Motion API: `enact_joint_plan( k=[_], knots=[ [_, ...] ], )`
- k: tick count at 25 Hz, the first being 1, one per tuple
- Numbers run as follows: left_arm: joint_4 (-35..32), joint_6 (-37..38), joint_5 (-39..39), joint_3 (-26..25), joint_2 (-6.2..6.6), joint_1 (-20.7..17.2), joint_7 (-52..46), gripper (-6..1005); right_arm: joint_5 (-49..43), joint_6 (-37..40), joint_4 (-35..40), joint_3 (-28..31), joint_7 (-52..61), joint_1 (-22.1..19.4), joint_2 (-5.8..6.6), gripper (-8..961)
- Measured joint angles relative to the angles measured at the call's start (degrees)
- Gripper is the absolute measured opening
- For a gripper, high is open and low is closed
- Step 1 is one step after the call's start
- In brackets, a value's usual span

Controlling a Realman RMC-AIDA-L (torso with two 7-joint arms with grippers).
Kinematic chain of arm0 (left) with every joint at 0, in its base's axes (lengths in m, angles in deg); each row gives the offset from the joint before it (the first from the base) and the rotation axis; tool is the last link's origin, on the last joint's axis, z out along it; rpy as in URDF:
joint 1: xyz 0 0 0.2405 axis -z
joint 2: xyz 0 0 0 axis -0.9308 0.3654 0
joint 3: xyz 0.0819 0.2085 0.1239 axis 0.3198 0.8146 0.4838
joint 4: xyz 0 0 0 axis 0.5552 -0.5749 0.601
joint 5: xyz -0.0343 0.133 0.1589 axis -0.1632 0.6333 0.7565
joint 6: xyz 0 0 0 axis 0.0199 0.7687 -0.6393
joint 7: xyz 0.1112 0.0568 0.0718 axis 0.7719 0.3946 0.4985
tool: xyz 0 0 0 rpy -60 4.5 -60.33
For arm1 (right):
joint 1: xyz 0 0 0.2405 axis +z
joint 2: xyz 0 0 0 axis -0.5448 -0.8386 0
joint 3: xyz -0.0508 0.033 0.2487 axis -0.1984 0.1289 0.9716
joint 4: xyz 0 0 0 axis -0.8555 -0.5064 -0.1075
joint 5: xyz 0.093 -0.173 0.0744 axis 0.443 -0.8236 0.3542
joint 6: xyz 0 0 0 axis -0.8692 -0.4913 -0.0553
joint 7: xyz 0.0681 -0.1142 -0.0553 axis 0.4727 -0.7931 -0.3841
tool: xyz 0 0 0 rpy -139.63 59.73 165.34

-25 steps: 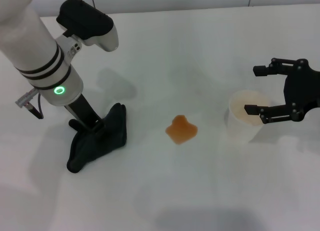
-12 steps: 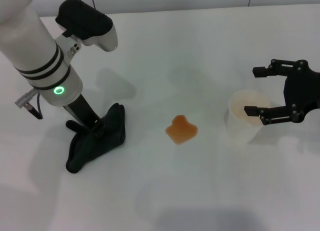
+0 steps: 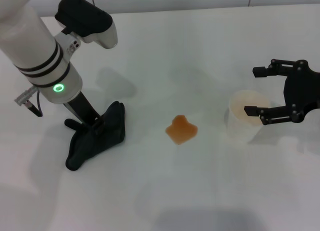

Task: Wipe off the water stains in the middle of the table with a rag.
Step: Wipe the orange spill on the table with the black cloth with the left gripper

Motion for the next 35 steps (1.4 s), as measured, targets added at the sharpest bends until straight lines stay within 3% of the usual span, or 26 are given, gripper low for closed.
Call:
enact_joint_plan(
  k=[7, 13, 26, 35],
  knots=[
    [-4.2, -0.5, -1.4, -3.6, -0.18, -0.9, 0.4, 100, 0.0, 0.0, 0.0, 0.0, 0.0, 0.0, 0.00, 857],
    [-3.9, -6.4, -6.3, -4.0, -0.30, -1.6, 1.2, 98, 0.0, 0.0, 0.0, 0.0, 0.0, -0.1, 0.00, 857],
    [4.2, -28.4, -24.0, 9.9, -0.46, -0.5, 5.4, 93, 0.0, -0.2, -0.8, -0.1, 0.0, 0.2, 0.00, 857],
    [5.2, -30.5, -28.2, 18.1, -0.50, 0.6, 6.6, 94, 0.0, -0.1, -0.8, -0.2, 0.0, 0.2, 0.00, 857]
  ],
)
